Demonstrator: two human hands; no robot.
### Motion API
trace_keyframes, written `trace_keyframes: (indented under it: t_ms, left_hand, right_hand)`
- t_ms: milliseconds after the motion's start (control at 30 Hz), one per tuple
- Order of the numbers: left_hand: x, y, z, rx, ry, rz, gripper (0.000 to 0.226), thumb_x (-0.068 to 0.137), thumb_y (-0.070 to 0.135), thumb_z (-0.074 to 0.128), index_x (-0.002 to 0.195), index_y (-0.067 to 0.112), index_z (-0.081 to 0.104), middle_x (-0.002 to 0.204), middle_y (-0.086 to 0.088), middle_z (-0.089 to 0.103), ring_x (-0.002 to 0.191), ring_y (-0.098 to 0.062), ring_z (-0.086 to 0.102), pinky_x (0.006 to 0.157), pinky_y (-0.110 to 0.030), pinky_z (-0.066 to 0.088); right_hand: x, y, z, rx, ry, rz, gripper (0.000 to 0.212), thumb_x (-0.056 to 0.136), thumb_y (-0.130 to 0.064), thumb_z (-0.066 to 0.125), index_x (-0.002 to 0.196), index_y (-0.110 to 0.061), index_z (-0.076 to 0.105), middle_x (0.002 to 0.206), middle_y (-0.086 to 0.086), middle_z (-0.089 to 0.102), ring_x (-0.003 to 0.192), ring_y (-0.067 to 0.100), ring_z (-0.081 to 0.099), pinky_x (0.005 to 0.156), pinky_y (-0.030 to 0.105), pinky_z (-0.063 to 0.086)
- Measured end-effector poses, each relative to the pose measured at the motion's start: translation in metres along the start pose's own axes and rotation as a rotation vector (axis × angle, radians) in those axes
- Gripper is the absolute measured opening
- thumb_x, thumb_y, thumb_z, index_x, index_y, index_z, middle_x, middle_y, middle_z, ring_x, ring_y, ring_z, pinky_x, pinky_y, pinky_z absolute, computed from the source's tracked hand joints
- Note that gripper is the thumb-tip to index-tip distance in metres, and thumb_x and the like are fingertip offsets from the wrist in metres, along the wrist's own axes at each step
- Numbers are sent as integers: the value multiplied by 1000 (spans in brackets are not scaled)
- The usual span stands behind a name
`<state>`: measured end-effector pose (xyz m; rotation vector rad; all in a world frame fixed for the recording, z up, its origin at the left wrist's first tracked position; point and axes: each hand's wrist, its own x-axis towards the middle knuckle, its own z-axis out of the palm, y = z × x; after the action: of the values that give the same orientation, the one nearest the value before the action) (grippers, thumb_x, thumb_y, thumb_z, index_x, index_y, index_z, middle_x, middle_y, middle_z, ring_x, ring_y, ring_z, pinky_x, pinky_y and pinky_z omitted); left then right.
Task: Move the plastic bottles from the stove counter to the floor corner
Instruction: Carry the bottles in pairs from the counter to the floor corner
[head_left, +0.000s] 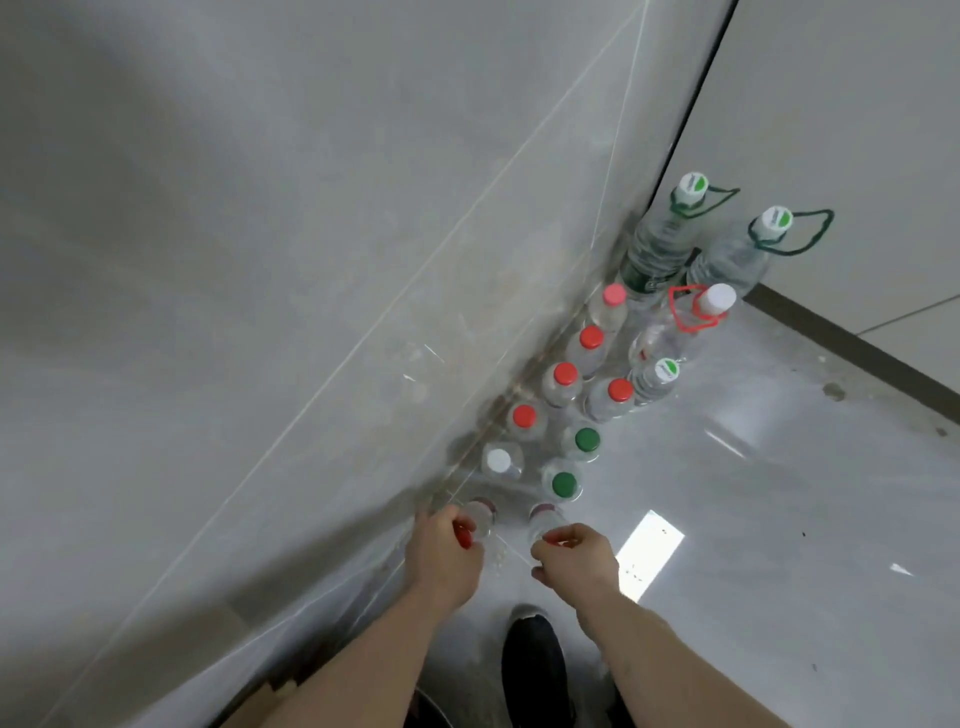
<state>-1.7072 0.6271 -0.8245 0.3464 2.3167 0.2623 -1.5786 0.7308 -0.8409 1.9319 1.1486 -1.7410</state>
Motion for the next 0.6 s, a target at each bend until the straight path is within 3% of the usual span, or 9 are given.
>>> trace_keyframes:
  t_ms: [200, 367, 500, 600]
  left_hand:
    - [27, -7, 6, 27, 51, 110, 15, 77, 15, 68, 77, 26, 59, 91, 4, 55, 73, -7, 55, 65, -26, 49]
    - [37, -10, 4, 27, 33, 145, 17, 80, 12, 70, 83, 27, 62, 90, 14, 49, 80, -2, 55, 83, -29, 53]
    - [42, -9, 5, 24, 19, 174, 18, 85, 13, 70, 90, 28, 62, 104, 7, 50, 88, -7, 57, 73, -12, 43]
    - [44, -6, 6, 5, 13, 199, 16, 87, 14, 70, 93, 28, 64, 109, 5, 50, 94, -10, 58, 78, -12, 43]
  right_hand:
    - [21, 9, 29, 195, 4, 76, 15, 80, -9, 75, 93, -15, 70, 91, 7, 75, 74, 22, 78, 75, 32, 64]
    - [23, 6, 51, 334, 56, 82, 13, 81, -8, 75, 93, -12, 71, 86, 7, 75, 72, 24, 78, 73, 32, 62]
    - [22, -3, 55, 380, 91, 73, 15, 85, -15, 76, 98, -15, 70, 86, 4, 74, 73, 21, 78, 65, 26, 54]
    - [22, -6, 52, 415, 117, 74, 18, 85, -19, 78, 101, -15, 70, 79, 2, 74, 75, 21, 77, 68, 28, 56]
